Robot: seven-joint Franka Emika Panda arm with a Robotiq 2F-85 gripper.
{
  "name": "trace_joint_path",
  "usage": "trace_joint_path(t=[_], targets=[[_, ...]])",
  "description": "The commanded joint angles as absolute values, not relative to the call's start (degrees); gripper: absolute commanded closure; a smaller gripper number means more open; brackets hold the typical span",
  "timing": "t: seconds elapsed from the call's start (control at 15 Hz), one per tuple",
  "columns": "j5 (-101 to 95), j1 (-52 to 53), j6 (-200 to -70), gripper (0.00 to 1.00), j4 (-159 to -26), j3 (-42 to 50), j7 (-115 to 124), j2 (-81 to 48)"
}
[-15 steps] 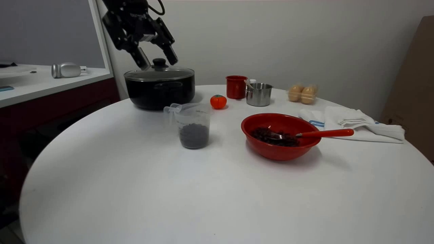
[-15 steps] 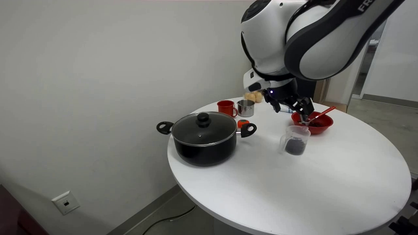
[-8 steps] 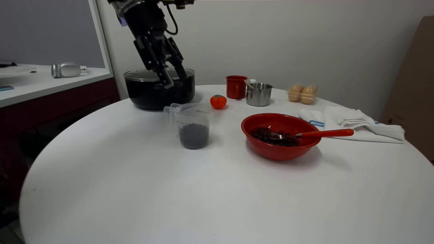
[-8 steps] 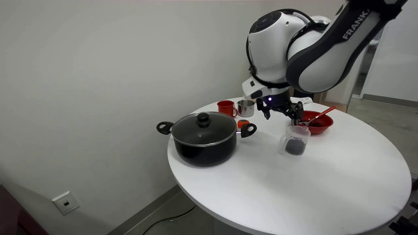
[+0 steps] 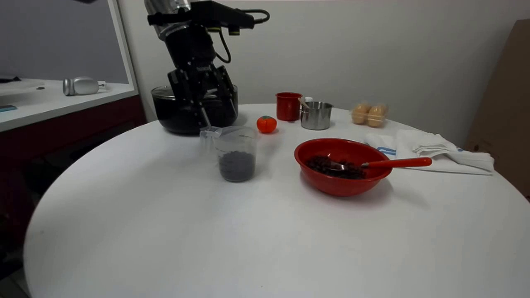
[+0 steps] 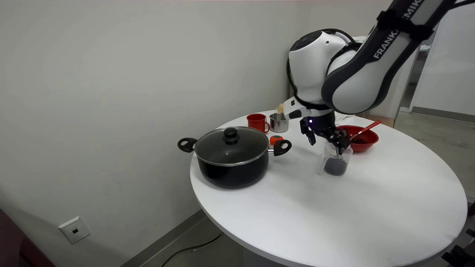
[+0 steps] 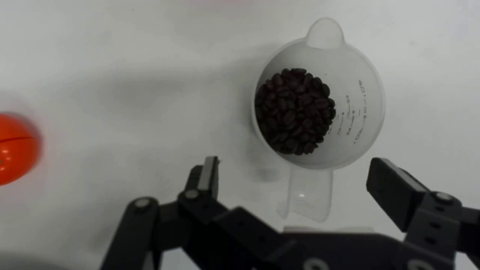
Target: Pour all the beans in the jar into the red bowl
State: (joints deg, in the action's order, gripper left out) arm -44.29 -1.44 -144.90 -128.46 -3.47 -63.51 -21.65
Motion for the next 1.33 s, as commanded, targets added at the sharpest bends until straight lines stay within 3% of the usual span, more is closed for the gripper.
trace_joint_path(t=[0.0, 0.4, 0.47, 0.6, 1.13, 1.27], targets=[[-44.6, -1.0, -145.5, 0.00, -129.4, -3.3, -64.5, -21.4], [-46.4, 0.1, -145.6, 0.00, -130.7, -2.9, -62.4, -22.0], [-46.5, 0.3, -145.6, 0.22, -130.5, -2.8, -61.8, -22.3], [-46.2, 0.2, -145.6, 0.32, -130.1, -2.9, -61.7, -22.8], [-44.4, -0.7, -144.1, 0.94, -130.3, -2.7, -62.6, -22.3], [-42.5, -1.7, -143.2, 0.93, -130.0, -2.7, -63.8, -22.0]])
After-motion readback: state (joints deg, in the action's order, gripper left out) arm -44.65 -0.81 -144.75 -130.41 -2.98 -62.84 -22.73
